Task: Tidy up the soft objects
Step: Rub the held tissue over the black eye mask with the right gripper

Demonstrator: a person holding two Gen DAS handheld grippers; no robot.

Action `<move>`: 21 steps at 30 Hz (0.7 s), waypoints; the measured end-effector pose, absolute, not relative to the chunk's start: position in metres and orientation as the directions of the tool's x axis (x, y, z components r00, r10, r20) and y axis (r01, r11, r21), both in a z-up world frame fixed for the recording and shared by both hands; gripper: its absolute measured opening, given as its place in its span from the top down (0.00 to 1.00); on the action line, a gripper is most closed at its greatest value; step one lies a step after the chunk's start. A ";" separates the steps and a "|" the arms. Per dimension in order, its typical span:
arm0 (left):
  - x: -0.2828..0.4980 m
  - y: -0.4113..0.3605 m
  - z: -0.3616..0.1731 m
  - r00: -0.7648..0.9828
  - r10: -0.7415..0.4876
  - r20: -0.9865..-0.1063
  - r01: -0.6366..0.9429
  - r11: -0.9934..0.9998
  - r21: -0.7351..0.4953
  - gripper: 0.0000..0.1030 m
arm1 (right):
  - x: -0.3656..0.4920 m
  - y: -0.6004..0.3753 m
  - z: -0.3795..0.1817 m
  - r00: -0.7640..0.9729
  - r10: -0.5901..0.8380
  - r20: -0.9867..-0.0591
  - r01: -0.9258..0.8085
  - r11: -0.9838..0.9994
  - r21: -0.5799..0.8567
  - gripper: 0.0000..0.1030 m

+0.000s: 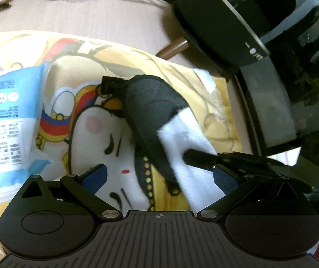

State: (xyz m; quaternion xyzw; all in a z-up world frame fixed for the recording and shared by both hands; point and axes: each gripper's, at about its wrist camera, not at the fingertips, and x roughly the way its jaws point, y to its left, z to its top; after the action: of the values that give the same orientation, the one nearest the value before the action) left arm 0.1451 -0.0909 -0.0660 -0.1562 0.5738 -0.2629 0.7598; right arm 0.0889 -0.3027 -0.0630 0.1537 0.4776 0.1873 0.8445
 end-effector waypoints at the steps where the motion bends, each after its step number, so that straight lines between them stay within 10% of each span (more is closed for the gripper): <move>1: 0.145 -0.092 -0.066 0.203 -0.569 -0.797 0.224 0.820 -0.527 0.00 | 0.086 -0.302 -0.062 0.484 0.425 -0.765 -0.172 0.903 0.394 0.92; 5: 0.147 -0.096 -0.067 0.206 -0.565 -0.799 0.231 0.822 -0.521 0.00 | 0.083 -0.313 -0.053 0.565 0.279 -0.777 -0.122 0.959 0.256 0.92; 21: 0.190 -0.096 -0.049 0.269 -0.691 -0.671 0.207 0.722 -0.661 0.00 | 0.107 -0.306 -0.081 0.493 0.509 -0.705 -0.067 0.830 0.553 0.92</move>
State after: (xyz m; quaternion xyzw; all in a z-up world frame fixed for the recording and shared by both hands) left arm 0.1900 -0.0964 -0.0490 -0.2292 0.5282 -0.2945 0.7627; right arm 0.1067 -0.3064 -0.0807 0.2341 0.4727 0.1732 0.8317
